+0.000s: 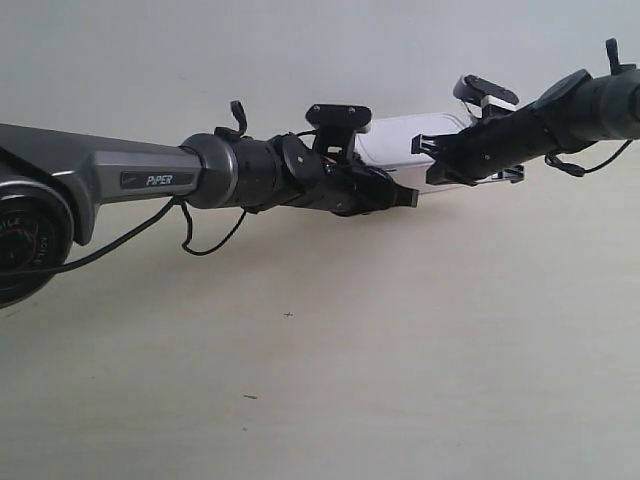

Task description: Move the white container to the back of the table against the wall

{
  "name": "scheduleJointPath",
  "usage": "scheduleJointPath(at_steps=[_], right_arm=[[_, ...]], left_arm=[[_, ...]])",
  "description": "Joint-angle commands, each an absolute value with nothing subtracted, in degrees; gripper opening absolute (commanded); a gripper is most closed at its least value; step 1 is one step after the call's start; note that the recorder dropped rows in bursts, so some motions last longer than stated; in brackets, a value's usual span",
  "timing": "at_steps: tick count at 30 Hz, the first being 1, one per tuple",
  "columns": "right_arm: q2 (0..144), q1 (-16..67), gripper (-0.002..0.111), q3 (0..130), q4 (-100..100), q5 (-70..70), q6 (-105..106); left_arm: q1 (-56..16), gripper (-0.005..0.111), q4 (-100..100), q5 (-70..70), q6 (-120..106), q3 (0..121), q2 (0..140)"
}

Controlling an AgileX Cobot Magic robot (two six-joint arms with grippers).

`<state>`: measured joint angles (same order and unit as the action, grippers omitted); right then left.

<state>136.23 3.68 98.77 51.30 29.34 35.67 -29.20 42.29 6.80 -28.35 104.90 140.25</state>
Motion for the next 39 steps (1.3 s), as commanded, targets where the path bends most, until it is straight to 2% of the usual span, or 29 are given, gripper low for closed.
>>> scheduleJointPath(at_steps=[1,24,39], right_arm=[[137.3,5.0,0.0,101.1,51.3,29.0,36.0],[143.9,7.7,0.0,111.6,50.3,27.2,31.5],[144.3,7.7,0.0,113.7,46.8,25.9,31.4]], left_arm=[[-29.1,0.0,42.1,6.7,-28.8,105.2,140.4],[-26.3,0.0,42.1,8.4,-28.8,105.2,140.4],[-26.3,0.0,42.1,8.1,-28.8,105.2,140.4]])
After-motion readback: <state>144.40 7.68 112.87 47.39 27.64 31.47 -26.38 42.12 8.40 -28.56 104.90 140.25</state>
